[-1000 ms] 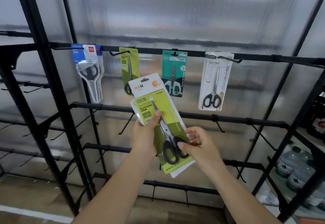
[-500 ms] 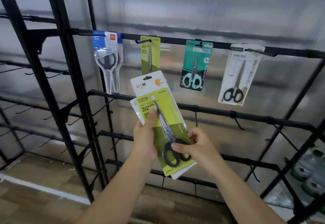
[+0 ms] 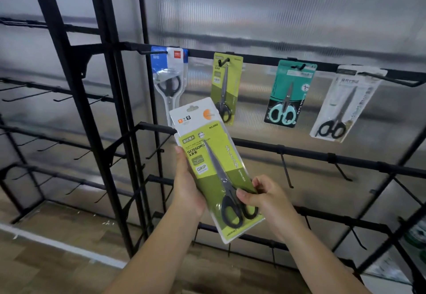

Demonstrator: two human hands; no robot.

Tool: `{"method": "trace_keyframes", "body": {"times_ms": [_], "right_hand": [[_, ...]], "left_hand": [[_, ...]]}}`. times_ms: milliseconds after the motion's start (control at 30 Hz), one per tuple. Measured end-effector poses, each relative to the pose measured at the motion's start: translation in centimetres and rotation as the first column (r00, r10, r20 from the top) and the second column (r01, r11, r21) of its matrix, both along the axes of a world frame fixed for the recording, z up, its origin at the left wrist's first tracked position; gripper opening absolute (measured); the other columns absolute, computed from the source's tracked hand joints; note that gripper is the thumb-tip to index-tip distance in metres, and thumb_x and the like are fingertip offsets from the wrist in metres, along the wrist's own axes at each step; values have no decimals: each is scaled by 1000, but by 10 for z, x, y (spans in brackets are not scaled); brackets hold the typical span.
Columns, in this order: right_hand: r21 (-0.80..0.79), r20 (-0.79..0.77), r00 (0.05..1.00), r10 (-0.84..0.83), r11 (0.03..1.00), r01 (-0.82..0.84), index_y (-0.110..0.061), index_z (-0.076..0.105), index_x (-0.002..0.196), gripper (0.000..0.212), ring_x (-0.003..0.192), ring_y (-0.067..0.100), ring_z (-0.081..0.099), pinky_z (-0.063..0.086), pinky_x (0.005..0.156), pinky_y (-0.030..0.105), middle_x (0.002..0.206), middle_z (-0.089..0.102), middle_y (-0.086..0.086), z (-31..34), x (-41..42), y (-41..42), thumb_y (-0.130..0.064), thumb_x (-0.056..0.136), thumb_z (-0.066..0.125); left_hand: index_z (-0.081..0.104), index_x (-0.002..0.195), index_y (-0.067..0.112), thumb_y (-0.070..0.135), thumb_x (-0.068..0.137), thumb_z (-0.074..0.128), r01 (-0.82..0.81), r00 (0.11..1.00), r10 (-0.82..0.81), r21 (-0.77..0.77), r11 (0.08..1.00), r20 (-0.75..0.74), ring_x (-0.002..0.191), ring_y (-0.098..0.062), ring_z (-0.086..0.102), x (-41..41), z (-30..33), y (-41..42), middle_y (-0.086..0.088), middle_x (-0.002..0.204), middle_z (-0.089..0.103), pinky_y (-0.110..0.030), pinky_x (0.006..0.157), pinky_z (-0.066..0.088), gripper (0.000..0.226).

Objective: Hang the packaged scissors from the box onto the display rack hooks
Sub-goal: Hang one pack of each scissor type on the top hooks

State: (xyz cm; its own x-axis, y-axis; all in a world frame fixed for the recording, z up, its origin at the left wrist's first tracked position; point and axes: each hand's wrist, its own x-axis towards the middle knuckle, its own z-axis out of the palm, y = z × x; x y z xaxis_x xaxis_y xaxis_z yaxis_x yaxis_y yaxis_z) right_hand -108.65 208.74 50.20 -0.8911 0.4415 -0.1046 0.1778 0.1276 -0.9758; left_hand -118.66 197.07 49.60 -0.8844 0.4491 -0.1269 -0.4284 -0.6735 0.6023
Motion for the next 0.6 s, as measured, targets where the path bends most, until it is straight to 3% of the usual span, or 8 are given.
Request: {"method": "trace_keyframes", "body": {"times_ms": [167, 367, 433, 533, 600], "right_hand": [[-19, 4, 1000, 21, 1000, -21, -11, 48, 72, 25, 75, 20, 55, 38, 70, 32, 75, 60, 6, -1, -6, -11, -6, 76, 73], [-41, -30, 993, 114, 992, -115, -17, 66, 86, 17, 73, 3, 65, 43, 70, 23, 76, 71, -8, 6, -11, -28, -2, 79, 68], [-39, -48, 993, 107, 993, -109, -16, 66, 91, 17, 78, 6, 66, 44, 73, 24, 82, 72, -5, 7, -13, -32, -2, 82, 65], [-59, -71, 995, 73, 995, -77, -14, 65, 98, 18, 86, 14, 64, 45, 75, 26, 91, 71, 1, 7, -16, -36, -2, 85, 62], [-85, -90, 995, 44, 995, -51, -13, 65, 100, 21, 89, 18, 64, 47, 81, 31, 93, 71, 3, 8, -16, -36, 0, 86, 59]], "left_hand": [[76, 97, 20, 64, 90, 32, 42, 999, -42, 89, 995, -3, 90, -26, 71, -6, -6, -12, -8, 106, 72, -39, 77, 52, 62], [79, 88, 22, 68, 89, 28, 117, 992, -108, 174, 978, -60, 87, -26, 71, -12, -4, -25, -8, 99, 73, -39, 72, 57, 69], [79, 89, 23, 68, 89, 28, 106, 994, -99, 188, 976, -50, 89, -26, 71, -14, -3, -28, -8, 101, 73, -39, 73, 56, 68], [75, 101, 20, 65, 90, 32, 81, 997, -78, 196, 977, -23, 100, -30, 67, -17, -2, -31, -11, 110, 71, -45, 89, 49, 64], [76, 97, 18, 61, 91, 37, 74, 997, -77, 185, 980, 9, 98, -30, 67, -18, -4, -30, -11, 108, 71, -45, 92, 47, 59]]}}
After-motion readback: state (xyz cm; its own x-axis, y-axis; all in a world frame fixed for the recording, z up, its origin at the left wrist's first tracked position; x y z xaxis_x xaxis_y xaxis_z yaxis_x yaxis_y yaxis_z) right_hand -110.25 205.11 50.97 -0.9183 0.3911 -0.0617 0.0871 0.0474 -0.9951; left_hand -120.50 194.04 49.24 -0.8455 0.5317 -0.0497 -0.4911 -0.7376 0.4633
